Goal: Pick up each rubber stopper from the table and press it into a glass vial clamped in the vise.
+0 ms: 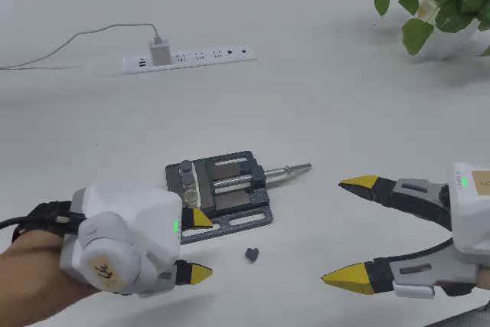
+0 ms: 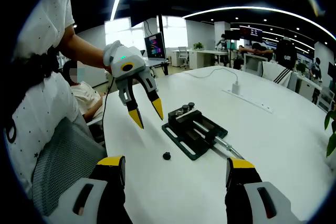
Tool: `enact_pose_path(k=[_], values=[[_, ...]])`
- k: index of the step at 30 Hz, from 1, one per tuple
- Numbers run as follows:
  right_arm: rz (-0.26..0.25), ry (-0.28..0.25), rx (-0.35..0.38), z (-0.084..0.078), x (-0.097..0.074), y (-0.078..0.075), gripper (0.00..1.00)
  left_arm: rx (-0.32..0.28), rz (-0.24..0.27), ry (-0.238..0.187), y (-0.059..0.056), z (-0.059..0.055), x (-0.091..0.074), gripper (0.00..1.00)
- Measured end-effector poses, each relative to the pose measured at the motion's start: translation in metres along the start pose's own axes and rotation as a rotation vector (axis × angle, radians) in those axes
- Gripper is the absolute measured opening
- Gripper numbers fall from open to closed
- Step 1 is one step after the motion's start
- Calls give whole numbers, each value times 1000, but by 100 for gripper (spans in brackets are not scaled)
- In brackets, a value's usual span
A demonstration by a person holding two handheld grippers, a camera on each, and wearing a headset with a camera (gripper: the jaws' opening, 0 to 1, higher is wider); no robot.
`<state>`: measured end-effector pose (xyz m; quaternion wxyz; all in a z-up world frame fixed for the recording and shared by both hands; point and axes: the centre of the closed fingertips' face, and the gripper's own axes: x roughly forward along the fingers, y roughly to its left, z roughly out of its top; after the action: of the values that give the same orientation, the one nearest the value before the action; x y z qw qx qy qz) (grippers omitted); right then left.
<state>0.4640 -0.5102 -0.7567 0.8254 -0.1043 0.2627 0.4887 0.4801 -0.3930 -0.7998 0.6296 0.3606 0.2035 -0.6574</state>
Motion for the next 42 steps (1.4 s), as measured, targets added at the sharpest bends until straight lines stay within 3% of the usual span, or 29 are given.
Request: enact_pose_path(k=[4, 7, 14, 24, 42], values=[[-9, -1, 21, -7, -3, 2, 77, 30, -19, 3, 0, 2, 17, 19], [-16, -1, 35, -10, -4, 3, 76, 69, -31, 30, -1, -3, 30, 16], [-35, -7, 53, -13, -8, 2, 76, 94, -74, 68, -7, -11, 51, 15], [-47, -8, 72, -16, -7, 0, 75, 140, -97, 102, -6, -13, 68, 13], [-57, -11, 89, -17, -6, -1, 73, 163, -121, 100, -6, -11, 78, 7]])
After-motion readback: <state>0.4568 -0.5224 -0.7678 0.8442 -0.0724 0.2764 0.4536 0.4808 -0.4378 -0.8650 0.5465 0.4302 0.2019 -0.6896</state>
